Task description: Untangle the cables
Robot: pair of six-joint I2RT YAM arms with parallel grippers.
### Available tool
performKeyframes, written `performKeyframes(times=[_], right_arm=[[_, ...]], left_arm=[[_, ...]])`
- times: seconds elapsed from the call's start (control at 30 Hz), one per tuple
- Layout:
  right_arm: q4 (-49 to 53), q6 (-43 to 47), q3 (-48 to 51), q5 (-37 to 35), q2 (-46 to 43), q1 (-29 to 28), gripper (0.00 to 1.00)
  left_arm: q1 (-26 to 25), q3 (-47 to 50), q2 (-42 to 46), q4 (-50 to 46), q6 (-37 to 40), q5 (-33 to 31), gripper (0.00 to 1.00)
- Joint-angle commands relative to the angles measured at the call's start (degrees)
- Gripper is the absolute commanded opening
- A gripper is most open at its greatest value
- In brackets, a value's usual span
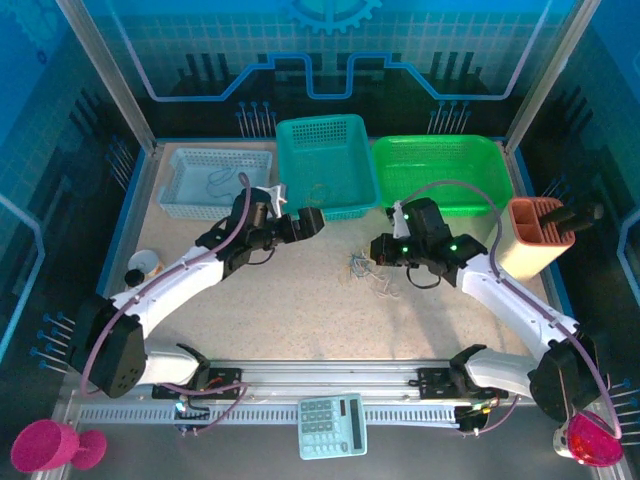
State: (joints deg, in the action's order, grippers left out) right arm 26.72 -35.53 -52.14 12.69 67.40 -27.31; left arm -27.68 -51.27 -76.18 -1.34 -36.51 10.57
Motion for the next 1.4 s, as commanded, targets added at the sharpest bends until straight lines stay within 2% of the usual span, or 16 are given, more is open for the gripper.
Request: performKeyframes(times=[0.0,0.27,0.43,0.6,0.87,1.1,1.37], right_arm=[[-1.29,0.20,-4.10,8.40,-0.80,1.07,0.00],[-1.06,-0.59,-8.36,11.29,-2.44,1.65,0.00],[-1.06,-0.62,-8.94,11.06,-2.54,1.81,0.00],[-1.04,-0.68,-8.52,10.03,-2.71,2.26,0.00],[-2.71,-1.51,-7.93,9.41,-1.40,2.75,0.00],[-4.81,-2.32,-8.14,9.11,0.40,2.71,0.00],[-6.20,-2.78,-8.34,8.82,1.45,2.02,0.00]], left_arm=[[-0.55,-0.19,-1.29,2.56,5.45,3.45,0.99],[-0.61,0.47,-3.74,6.63,7.33,9.04,0.99],[-0.58,-0.04,-4.17,8.27,4.96,10.34,0.99],[-0.52,1.42,-3.12,13.83,-2.34,11.22,0.99],[-0.70,5.12,1.10,27.40,-20.98,11.19,0.99],[-2.77,3.18,4.20,26.36,-28.28,8.20,0.99],[-6.10,0.19,0.67,28.01,-34.41,5.82,0.99]])
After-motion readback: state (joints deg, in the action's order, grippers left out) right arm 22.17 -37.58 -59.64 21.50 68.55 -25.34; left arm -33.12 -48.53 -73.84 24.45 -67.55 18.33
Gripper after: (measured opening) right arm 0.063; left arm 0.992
